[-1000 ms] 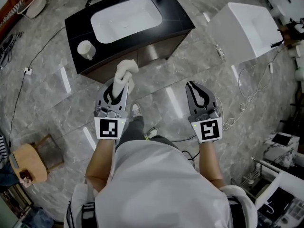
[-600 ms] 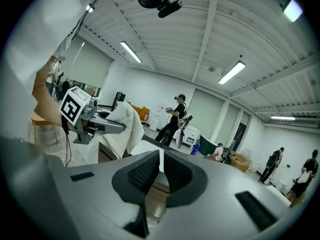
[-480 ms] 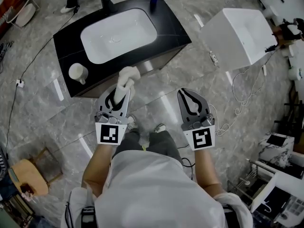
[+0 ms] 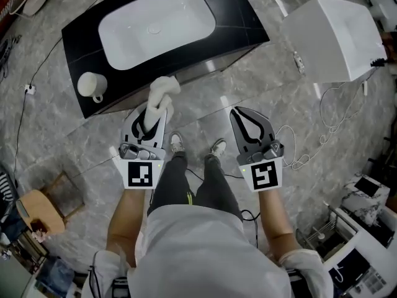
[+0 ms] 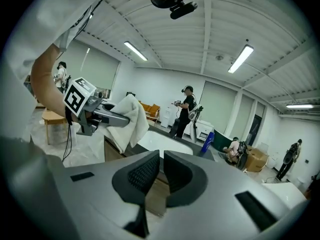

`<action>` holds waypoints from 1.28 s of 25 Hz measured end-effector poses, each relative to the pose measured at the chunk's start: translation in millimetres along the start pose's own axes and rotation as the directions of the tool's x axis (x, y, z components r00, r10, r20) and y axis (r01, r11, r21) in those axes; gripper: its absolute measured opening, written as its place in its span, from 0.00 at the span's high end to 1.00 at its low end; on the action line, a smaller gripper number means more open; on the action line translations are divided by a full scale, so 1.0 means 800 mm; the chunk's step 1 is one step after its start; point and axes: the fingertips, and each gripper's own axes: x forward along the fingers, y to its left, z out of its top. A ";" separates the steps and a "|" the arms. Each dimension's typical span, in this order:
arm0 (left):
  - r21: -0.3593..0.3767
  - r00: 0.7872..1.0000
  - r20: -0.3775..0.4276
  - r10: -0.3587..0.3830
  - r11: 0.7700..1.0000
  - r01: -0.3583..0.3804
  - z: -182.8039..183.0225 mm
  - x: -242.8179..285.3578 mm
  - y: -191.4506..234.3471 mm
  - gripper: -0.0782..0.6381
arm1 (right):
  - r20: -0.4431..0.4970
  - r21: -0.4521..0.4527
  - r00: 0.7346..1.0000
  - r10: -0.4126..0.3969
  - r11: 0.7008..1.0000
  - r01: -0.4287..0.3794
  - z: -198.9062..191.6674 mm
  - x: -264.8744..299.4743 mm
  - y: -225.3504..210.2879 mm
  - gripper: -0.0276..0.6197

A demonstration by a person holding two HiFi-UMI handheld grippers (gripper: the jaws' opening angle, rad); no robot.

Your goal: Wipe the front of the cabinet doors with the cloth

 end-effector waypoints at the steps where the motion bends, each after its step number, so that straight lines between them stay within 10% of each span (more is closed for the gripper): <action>1: -0.003 1.000 -0.020 0.009 1.000 -0.009 -0.013 0.006 -0.001 0.74 | -0.002 0.003 1.000 0.012 1.000 -0.012 -0.011 0.009 0.001 0.88; 7: -0.223 0.986 -0.089 0.138 0.962 -0.155 -0.106 0.035 -0.009 0.74 | 0.000 0.001 0.997 0.077 0.997 -0.077 -0.082 0.066 0.025 0.88; 22: -0.096 0.965 -0.031 0.260 0.960 -0.262 -0.326 0.095 -0.064 0.74 | 0.091 -0.111 0.985 0.145 0.985 -0.135 -0.334 0.199 0.104 0.88; 32: -0.094 0.961 0.070 0.267 0.961 -0.260 -0.396 0.144 -0.089 0.74 | 0.146 -0.184 0.968 0.202 0.967 -0.174 -0.438 0.268 0.127 0.88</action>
